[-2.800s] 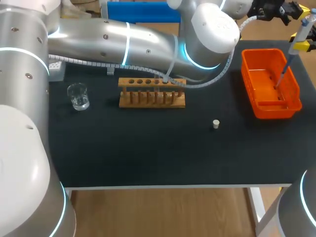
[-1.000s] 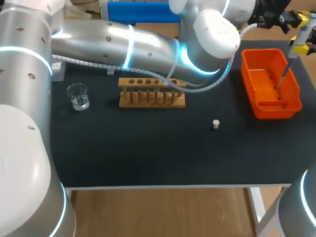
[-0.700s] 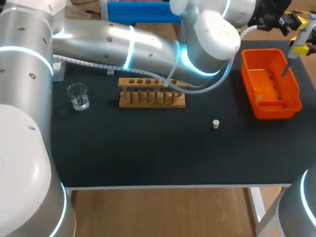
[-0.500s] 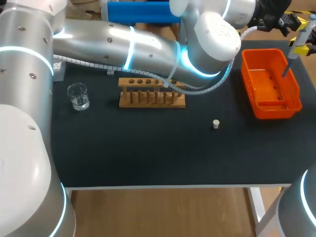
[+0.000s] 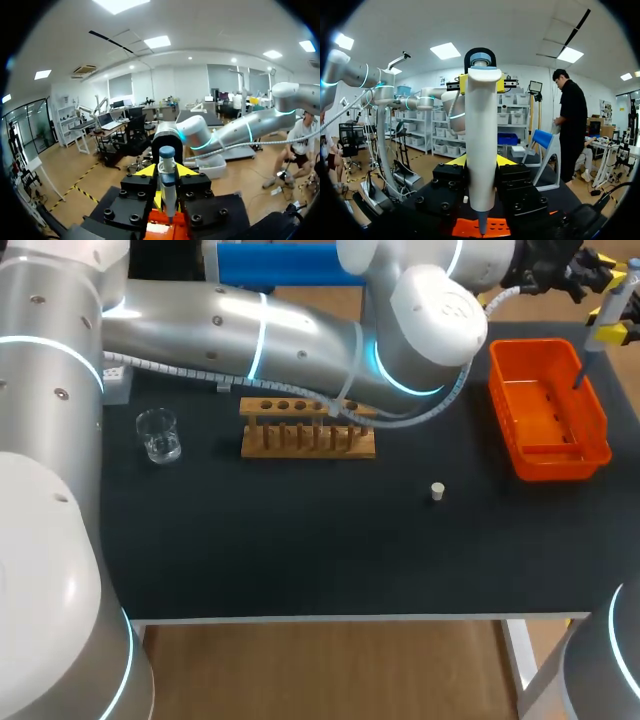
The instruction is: Invert the test tube, pick up the pipette, mount the tip to pipette, aspirate from beaker and dispense into the tube, eject the tip, return the pipette, and cap with the stopper.
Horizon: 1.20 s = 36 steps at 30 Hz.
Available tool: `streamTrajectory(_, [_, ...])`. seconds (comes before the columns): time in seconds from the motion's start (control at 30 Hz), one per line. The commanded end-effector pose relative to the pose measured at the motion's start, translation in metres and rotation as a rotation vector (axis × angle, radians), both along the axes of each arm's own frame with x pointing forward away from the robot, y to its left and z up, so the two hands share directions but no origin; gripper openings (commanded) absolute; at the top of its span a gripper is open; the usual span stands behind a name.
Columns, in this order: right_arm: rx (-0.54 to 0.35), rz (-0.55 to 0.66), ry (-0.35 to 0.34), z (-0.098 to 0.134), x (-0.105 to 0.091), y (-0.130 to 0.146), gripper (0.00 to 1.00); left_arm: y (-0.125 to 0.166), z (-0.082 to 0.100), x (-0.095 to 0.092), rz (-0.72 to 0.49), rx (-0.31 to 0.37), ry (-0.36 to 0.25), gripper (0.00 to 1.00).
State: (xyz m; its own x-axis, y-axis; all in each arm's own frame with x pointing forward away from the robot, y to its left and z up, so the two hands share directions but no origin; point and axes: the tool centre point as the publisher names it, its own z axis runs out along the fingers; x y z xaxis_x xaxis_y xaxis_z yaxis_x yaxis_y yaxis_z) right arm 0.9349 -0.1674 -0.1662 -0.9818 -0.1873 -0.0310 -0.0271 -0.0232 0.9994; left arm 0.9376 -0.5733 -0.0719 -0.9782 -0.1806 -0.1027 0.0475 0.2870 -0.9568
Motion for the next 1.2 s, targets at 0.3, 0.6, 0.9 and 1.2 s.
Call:
streamTrajectory(0.3, [-0.003,0.005,-0.001,0.001,0.001,-0.002,0.0,0.02,0.022,0.009,-0.11,-0.004,-0.029,1.0])
streamTrajectory(0.6, [-0.003,0.005,-0.001,0.001,0.001,-0.002,0.0,0.056,0.025,0.007,-0.182,-0.014,-0.015,1.0])
streamTrajectory(0.9, [-0.003,0.005,-0.001,0.001,0.001,-0.002,0.0,0.092,0.013,-0.017,-0.153,-0.017,-0.002,1.0])
streamTrajectory(1.2, [-0.003,0.005,-0.001,0.001,0.001,-0.002,0.0,0.123,-0.011,-0.051,-0.117,-0.053,0.019,1.0])
